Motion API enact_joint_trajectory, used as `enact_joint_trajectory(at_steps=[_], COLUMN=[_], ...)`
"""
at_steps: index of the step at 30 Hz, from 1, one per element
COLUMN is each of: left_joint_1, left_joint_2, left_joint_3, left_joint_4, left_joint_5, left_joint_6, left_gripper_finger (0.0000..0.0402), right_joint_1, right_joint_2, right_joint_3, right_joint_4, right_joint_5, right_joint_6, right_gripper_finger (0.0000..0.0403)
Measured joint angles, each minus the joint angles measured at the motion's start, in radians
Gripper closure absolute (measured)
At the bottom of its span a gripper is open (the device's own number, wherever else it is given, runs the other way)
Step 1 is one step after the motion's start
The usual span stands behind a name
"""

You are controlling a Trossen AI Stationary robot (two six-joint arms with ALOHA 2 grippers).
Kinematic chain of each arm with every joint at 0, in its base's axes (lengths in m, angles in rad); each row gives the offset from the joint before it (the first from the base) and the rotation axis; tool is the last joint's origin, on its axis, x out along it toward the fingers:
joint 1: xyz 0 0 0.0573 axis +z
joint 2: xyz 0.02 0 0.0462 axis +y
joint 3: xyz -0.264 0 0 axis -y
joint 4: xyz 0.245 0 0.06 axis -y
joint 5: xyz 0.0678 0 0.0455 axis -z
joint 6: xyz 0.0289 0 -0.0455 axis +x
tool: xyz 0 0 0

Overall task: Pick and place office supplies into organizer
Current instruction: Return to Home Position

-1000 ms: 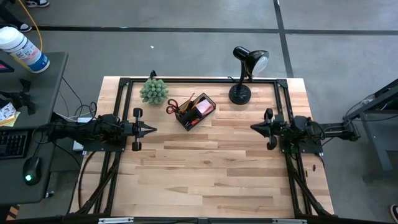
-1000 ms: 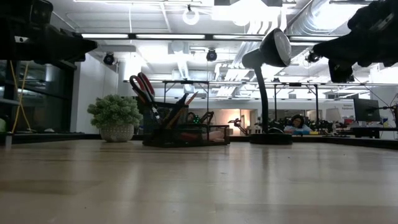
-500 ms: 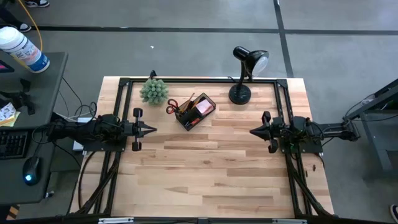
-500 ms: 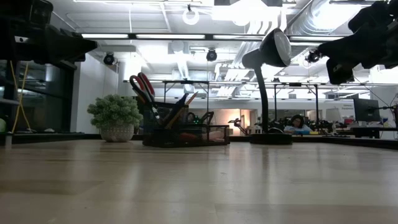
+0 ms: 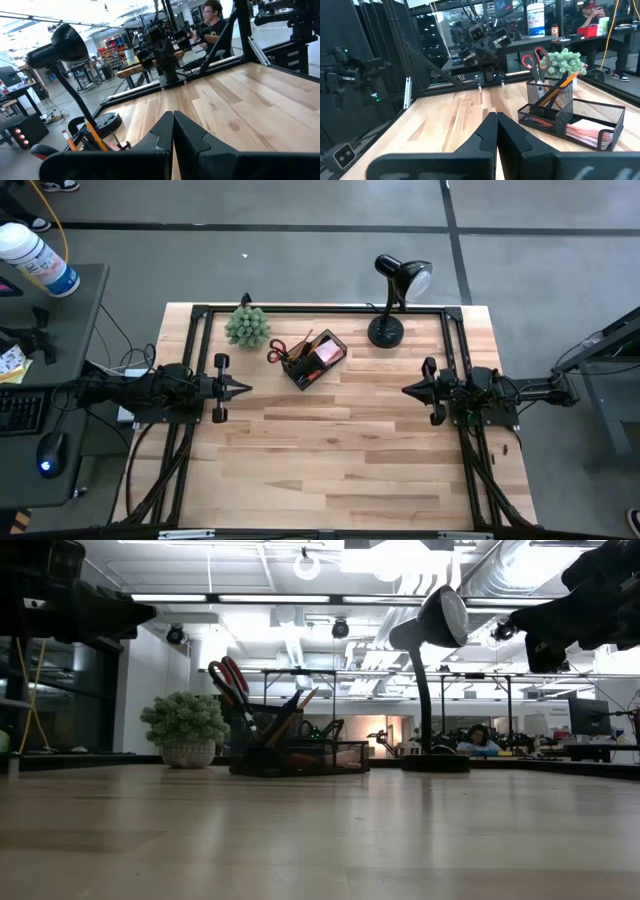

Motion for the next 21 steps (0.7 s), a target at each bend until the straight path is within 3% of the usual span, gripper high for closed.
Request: enact_joint_trajectory(at_steps=[8,21], left_joint_1=[0.000,0.000], left_joint_2=[0.000,0.000], left_joint_3=[0.000,0.000], left_joint_4=[0.000,0.000], left_joint_5=[0.000,0.000], left_joint_6=[0.000,0.000], left_gripper_finger=[0.0401,0.0401], right_joint_1=[0.000,0.000], right_joint_2=[0.000,0.000], right_joint_3=[0.000,0.000], right_joint_4=[0.009,0.009], right_joint_5=[0.056,0.048], right_joint_6=[-0.048,-0.097], right_gripper_finger=[0.0403,0.0402])
